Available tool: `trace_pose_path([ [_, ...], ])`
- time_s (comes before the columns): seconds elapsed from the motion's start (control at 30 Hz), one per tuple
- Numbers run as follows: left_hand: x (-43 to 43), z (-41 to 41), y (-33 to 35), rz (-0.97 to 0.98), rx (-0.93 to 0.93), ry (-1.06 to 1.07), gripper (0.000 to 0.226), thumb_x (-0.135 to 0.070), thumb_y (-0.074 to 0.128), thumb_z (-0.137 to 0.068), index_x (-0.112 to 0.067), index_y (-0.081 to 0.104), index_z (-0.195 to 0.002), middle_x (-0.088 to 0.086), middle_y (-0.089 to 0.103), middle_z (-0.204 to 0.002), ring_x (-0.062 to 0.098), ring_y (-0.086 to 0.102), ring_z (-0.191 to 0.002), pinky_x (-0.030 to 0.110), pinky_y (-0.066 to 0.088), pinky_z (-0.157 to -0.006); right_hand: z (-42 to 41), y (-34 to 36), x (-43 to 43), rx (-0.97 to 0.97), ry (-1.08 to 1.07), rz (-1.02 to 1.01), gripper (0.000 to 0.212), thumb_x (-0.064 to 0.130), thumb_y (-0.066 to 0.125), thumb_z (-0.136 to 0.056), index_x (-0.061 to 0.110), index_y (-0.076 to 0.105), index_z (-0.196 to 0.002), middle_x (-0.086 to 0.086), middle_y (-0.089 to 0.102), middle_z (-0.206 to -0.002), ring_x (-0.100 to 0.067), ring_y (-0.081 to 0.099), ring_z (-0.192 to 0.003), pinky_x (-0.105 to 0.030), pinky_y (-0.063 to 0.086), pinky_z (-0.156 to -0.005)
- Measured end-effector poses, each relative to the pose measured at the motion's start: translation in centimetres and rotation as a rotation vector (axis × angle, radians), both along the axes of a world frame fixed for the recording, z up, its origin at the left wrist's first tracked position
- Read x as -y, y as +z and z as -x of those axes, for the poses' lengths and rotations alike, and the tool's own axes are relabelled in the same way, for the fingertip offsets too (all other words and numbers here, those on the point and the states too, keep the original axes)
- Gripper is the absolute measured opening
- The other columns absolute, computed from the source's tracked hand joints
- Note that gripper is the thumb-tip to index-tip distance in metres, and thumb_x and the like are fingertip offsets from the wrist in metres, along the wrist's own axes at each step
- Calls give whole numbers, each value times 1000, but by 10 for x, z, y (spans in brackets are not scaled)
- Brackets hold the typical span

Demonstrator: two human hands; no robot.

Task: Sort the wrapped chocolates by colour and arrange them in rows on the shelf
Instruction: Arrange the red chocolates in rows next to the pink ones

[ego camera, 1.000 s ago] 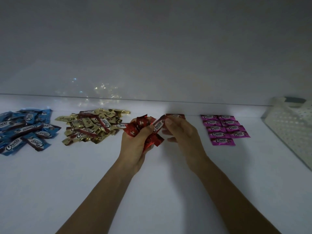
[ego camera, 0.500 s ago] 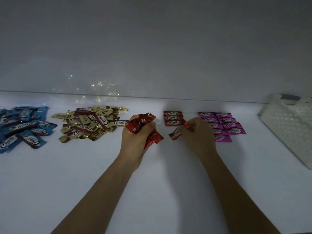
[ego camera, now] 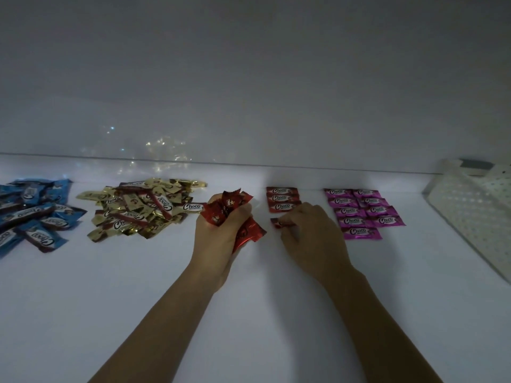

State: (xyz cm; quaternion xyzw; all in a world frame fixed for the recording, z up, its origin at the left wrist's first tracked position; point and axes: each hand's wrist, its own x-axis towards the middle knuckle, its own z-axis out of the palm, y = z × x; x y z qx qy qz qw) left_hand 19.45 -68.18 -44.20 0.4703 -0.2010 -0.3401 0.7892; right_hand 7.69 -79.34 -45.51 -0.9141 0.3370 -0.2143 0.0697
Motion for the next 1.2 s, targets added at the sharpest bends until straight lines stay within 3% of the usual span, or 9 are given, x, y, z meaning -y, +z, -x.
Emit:
trace_pose_path([
  [0.23, 1, -2, -3, -3, -29, 24, 15, -4, 60, -89, -16, 66, -83, 0, 59, -68, 10, 58, -62, 24, 53, -56, -2, -5, 5, -7, 4, -2, 36, 20, 53, -92, 19, 60, -127, -2, 55, -120, -21, 48, -109, -32, 37, -87],
  [0.5, 1, -1, -2, -3, -31, 22, 14, -3, 59, -90, -14, 66, -87, 1, 60, -69, 10, 59, -63, 26, 53, -59, -1, -6, 7, -16, 9, -3, 33, 21, 54, -93, 21, 62, -125, -2, 54, -120, -21, 46, -110, -28, 31, -84],
  [0.57, 1, -1, -2, -5, -27, 18, 13, -3, 60, -90, -14, 66, -89, 0, 60, -69, 10, 59, -63, 28, 52, -61, -3, -7, 7, 91, -1, 3, 27, 19, 57, -91, 19, 68, -116, -2, 58, -112, -20, 49, -103, -28, 35, -81],
  [0.63, 0, -1, -2, -15, -26, 23, 12, -4, 60, -90, -15, 66, -88, -1, 61, -68, 10, 59, -62, 28, 51, -61, -6, -4, 2, 298, 18, -142, 18, 28, 60, -91, 16, 72, -99, -1, 64, -98, -18, 56, -90, -26, 39, -73],
  [0.7, 0, -2, -2, -3, -19, 19, 15, -5, 60, -91, -16, 65, -83, 1, 60, -67, 12, 58, -63, 30, 50, -63, -10, 8, -10, 440, 135, -489, 40, 45, 58, -90, 7, 71, -85, -5, 69, -83, -19, 63, -79, -29, 45, -67],
  [0.77, -2, -2, -2, 5, 3, 10, 18, -6, 58, -92, -14, 62, -78, 3, 57, -65, 15, 56, -61, 35, 48, -65, -12, 18, -21, 463, 265, -735, 40, 44, 62, -86, 6, 71, -80, -5, 70, -76, -18, 64, -72, -28, 49, -70],
  [0.93, 1, -3, 0, 10, 9, 15, 19, -8, 57, -93, -17, 66, -79, 1, 62, -65, 15, 61, -62, 29, 52, -58, -11, 23, -22, 530, 349, -907, 8, 15, 66, -86, 9, 69, -82, 1, 69, -72, -8, 64, -67, -19, 47, -65],
  [1.03, 1, -2, -2, 7, 29, 14, 25, -10, 58, -93, -21, 69, -74, 3, 66, -70, 18, 64, -69, 33, 52, -64, -11, 24, -20, 531, 311, -964, 9, 11, 59, -92, 12, 63, -85, 5, 72, -73, -12, 68, -68, -22, 46, -63],
  [1.2, 1, 0, -1, -8, 19, 5, 9, -9, 56, -94, -10, 64, -90, 7, 68, -83, 23, 66, -83, 34, 57, -73, -9, 28, -18, 681, 179, -1022, 10, 3, 57, -90, 11, 63, -89, -1, 74, -76, -14, 68, -61, -22, 46, -57],
])
